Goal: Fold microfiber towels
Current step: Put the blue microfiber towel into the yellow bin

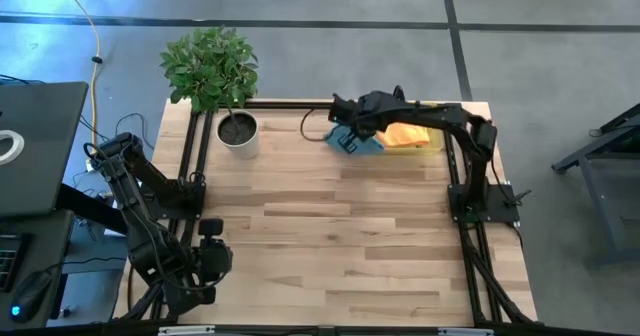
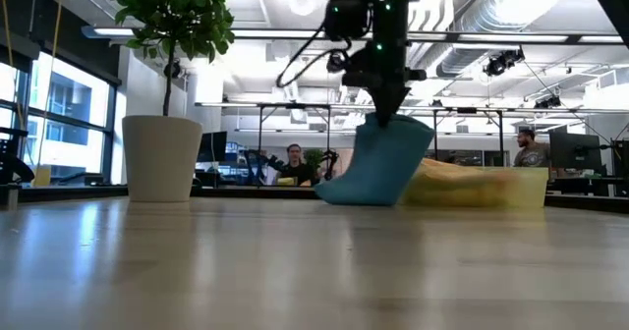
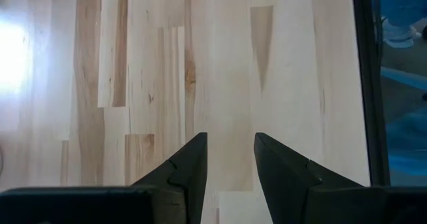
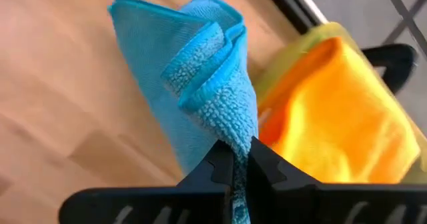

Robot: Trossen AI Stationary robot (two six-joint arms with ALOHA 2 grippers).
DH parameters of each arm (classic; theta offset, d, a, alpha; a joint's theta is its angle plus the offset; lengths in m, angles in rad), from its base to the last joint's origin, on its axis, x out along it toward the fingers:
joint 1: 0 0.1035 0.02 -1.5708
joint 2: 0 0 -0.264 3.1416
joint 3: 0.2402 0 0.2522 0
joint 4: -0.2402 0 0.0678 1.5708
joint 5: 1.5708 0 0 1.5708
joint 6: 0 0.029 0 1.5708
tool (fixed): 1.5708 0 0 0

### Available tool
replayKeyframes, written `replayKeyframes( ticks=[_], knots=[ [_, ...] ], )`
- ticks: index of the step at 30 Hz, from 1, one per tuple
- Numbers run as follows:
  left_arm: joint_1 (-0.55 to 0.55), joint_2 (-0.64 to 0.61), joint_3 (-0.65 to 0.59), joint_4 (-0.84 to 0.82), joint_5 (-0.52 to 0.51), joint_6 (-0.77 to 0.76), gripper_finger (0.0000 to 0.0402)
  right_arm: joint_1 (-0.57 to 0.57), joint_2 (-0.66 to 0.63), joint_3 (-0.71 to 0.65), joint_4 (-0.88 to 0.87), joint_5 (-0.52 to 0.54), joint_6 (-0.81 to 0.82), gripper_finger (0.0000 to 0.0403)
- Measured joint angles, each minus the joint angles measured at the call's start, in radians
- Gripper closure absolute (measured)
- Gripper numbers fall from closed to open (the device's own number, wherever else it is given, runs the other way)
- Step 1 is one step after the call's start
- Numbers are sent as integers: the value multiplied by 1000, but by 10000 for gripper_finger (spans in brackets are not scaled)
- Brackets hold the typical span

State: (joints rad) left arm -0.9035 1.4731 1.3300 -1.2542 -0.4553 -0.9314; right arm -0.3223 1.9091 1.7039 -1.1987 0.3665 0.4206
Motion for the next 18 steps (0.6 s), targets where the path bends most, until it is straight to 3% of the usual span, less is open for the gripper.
replayKeyframes(
  ticks=[12,18],
  knots=[
    [0,0,0,-39,1,-20,287,-158,-56,1,-41,0,-2,402],
    [0,0,0,-40,1,-46,287,-213,-134,2,-152,63,50,402]
  ],
)
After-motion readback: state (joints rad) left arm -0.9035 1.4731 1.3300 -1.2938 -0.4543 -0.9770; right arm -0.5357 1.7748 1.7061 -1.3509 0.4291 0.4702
